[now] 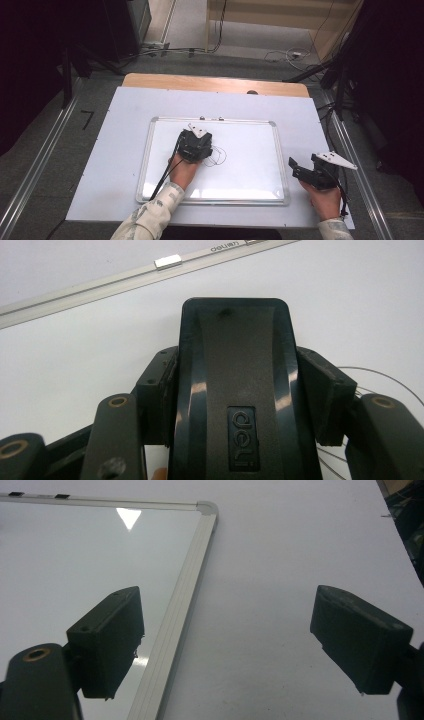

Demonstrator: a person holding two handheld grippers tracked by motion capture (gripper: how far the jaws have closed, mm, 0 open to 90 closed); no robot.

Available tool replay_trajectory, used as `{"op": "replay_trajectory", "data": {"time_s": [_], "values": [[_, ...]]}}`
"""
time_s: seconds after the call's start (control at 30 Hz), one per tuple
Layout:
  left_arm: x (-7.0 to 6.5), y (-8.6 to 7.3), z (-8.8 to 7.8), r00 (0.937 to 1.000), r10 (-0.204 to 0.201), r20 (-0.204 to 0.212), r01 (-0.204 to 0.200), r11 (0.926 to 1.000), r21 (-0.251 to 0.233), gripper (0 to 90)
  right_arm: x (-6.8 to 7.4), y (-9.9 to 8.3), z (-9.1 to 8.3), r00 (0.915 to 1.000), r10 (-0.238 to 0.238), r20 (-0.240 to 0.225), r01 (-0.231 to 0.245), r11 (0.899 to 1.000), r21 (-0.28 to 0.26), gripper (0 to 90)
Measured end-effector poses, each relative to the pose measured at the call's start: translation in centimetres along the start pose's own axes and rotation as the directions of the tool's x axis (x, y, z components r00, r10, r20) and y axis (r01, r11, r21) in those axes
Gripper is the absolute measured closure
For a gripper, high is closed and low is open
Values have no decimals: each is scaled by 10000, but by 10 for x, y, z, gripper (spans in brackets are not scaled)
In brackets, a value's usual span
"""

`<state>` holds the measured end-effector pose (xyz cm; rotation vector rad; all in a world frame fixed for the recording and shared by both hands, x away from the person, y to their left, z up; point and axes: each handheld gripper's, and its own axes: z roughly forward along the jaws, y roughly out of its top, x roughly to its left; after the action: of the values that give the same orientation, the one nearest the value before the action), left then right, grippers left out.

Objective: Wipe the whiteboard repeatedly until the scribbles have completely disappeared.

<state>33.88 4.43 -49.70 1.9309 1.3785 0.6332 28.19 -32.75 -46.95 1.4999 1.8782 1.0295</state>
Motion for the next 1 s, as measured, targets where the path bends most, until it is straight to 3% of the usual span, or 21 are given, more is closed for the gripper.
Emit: {"op": "replay_trajectory", "data": {"time_s": [1.0], "values": [[-27,3,3,9996,247,139,-247,9997,37,410,0,1,1,10000,-5,-11,5,10000,-1,128]]}}
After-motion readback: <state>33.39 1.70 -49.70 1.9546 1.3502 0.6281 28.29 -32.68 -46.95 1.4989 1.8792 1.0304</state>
